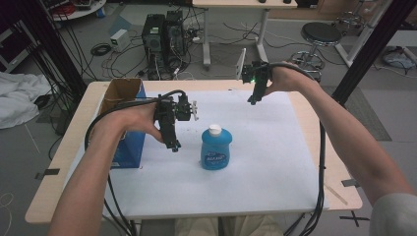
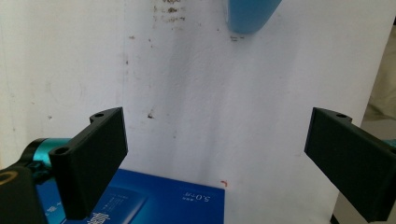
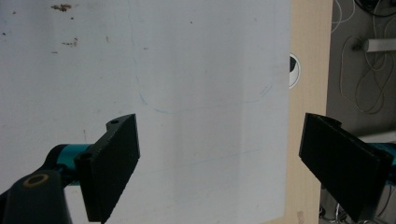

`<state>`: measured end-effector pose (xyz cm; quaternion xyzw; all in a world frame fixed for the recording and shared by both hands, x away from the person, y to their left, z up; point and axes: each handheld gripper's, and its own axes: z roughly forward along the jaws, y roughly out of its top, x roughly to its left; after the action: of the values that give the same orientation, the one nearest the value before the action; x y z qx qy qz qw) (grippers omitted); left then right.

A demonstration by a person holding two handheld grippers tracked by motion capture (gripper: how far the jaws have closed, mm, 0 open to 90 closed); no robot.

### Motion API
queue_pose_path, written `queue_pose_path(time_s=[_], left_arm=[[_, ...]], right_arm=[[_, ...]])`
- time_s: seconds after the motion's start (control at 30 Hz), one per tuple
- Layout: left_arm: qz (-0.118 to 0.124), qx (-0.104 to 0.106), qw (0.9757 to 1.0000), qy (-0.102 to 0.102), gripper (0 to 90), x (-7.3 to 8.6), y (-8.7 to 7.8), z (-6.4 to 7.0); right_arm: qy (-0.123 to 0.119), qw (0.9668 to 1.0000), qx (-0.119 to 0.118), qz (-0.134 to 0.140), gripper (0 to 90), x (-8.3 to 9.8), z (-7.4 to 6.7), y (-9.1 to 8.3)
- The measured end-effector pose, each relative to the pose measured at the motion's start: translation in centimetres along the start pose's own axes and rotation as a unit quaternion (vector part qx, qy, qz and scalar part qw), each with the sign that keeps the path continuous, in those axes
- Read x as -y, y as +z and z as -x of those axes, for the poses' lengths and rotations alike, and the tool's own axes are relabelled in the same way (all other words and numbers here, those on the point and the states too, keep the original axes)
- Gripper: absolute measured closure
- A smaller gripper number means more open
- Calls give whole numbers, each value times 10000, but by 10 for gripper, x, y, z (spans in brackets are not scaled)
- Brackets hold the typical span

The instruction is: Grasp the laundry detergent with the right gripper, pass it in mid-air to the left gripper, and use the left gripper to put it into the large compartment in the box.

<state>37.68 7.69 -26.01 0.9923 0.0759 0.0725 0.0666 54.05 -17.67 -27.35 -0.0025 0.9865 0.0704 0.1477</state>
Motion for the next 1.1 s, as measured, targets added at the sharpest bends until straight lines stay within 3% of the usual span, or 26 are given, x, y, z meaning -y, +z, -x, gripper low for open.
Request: queue_pose_path(time_s=[0.33, 0.5, 0.57, 0.77, 1.1], left_arm=[[127, -51, 9999, -18, 60, 0, -1, -4], [136, -26, 9999, -57, 59, 2, 0, -5], [145, -27, 9999, -62, 60, 2, 2, -4], [142, -39, 9998, -103, 60, 4, 5, -4], [142, -10, 9998, -101, 60, 4, 7, -3]], right_arm=[[45, 9999, -1, 150, 115, 12, -13, -5], [170, 9988, 28, 460, 116, 21, -25, -15], [187, 9979, 43, 624, 115, 22, -32, -20], [130, 9969, -7, 772, 115, 20, -55, -24], [208, 9929, -307, 1132, 115, 22, -94, -11]])
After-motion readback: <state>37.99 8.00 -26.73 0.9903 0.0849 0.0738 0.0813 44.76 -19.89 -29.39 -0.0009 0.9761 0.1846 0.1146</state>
